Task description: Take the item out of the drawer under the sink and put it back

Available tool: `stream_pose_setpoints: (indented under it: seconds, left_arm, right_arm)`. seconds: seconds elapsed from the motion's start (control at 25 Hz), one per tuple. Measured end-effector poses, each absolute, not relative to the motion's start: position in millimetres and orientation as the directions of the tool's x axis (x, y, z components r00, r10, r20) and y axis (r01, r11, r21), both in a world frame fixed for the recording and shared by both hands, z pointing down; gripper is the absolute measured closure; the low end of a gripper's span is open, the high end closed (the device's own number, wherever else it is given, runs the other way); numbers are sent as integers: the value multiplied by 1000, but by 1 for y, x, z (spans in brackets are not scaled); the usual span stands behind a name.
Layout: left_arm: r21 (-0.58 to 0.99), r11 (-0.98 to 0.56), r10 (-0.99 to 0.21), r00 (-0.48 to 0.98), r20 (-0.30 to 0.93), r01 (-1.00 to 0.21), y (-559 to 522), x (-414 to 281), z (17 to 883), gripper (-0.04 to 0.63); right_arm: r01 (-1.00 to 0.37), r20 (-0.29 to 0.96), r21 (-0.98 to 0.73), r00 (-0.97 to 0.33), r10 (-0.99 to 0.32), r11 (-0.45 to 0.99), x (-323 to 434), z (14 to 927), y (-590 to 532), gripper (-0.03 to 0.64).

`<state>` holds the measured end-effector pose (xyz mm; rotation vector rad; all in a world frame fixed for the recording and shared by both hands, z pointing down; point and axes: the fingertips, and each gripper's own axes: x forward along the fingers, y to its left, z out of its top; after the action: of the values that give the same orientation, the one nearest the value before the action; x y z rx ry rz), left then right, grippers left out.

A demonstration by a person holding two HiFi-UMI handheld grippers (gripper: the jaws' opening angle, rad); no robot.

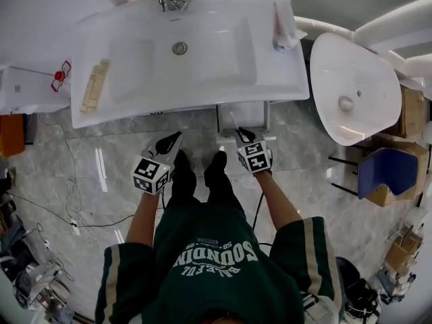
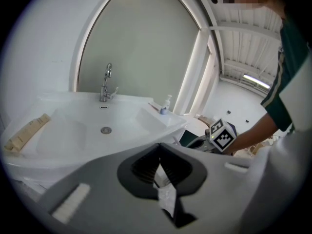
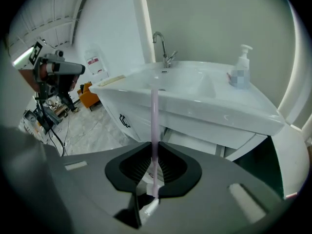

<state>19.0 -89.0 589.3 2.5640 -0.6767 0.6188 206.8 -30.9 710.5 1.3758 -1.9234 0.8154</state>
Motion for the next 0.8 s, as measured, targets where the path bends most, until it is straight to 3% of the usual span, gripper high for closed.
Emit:
stream_pose_setpoints:
  seconds: [0.32,0.8]
  left_arm:
    - [283,-764,-363,749,555,-580,-81,19,623,545]
    - [311,-682,-411,698,586,-662,-75,0,657,545]
  right_arm:
    - [-925,865,-113,-271,-422,363,219,795,-49,569]
    - [-924,948,-87,-192,-254,373,242,893,-72,568]
